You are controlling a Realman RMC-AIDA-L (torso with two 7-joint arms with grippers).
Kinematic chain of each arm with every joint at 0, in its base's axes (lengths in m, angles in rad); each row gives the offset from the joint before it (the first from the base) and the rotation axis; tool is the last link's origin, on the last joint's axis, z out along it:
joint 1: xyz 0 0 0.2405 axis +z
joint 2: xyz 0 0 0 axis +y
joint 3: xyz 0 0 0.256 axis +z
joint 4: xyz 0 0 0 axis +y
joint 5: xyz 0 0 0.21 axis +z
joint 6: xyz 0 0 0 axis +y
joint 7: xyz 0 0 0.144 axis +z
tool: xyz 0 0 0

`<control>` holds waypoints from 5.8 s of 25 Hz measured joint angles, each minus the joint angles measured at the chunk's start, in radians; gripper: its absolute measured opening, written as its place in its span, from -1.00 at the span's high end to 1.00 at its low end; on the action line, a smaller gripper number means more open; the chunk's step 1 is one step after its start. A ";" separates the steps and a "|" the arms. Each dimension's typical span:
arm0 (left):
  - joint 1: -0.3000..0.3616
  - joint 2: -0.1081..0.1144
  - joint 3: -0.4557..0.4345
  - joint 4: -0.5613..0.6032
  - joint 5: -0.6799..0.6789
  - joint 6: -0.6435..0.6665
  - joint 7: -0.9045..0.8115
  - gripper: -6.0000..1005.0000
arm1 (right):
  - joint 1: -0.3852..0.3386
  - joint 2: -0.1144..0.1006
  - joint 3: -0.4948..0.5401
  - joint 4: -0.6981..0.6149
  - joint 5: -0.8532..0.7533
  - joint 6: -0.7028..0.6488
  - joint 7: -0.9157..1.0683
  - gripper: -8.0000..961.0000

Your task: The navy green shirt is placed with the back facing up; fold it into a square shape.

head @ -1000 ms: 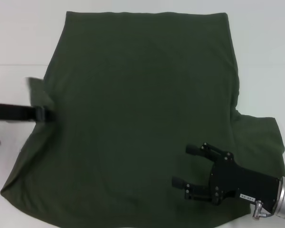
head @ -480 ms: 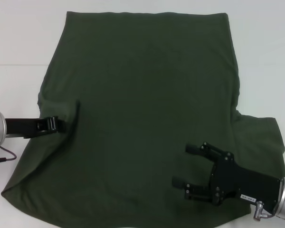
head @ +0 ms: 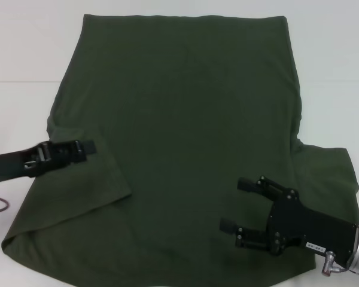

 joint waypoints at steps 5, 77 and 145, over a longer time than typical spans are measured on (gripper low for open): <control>0.038 0.009 -0.073 -0.001 -0.038 0.197 0.287 0.23 | -0.005 -0.002 0.003 -0.002 0.000 0.000 0.000 -0.97; 0.136 -0.079 -0.049 0.136 0.132 0.265 0.984 -0.86 | 0.177 -0.115 0.150 -0.631 -0.946 0.050 1.859 -0.93; 0.140 -0.086 -0.063 0.135 0.132 0.256 0.978 -0.86 | 0.177 -0.115 0.081 -0.637 -0.943 0.134 1.826 0.93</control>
